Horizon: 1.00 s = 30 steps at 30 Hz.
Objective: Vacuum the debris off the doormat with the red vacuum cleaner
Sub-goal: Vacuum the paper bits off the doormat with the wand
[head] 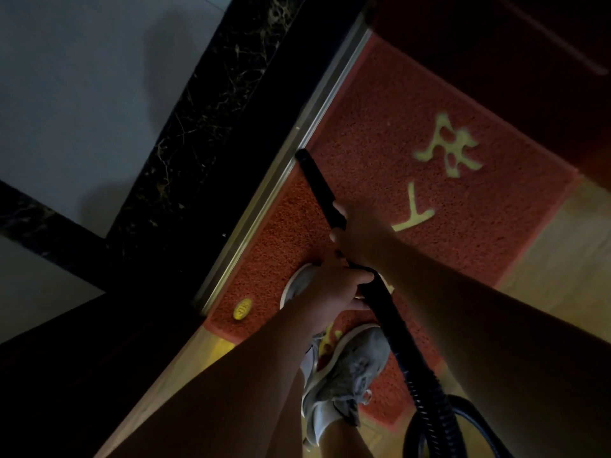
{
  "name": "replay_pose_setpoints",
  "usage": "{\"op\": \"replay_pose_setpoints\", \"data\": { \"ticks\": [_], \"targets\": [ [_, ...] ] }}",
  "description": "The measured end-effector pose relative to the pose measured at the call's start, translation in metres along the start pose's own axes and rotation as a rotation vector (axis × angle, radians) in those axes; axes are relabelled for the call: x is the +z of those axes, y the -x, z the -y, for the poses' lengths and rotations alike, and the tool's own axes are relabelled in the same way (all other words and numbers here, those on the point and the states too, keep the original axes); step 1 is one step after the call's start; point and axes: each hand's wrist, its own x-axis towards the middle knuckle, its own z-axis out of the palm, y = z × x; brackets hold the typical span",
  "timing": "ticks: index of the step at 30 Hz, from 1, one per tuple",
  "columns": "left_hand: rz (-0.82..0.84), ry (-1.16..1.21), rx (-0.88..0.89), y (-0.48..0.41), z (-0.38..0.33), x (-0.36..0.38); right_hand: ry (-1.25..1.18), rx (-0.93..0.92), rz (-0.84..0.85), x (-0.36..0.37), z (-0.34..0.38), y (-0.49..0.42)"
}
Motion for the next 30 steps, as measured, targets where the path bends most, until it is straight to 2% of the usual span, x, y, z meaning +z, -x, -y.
{"op": "replay_pose_setpoints", "data": {
  "ticks": [14, 30],
  "targets": [
    [0.002, -0.005, -0.019, 0.030, 0.043, -0.001, -0.051, 0.032, 0.035, 0.035, -0.008, 0.038],
    [0.034, -0.059, -0.028, 0.036, 0.078, 0.012, -0.075, 0.032, -0.057, 0.050, -0.038, 0.068]
  ]
}}
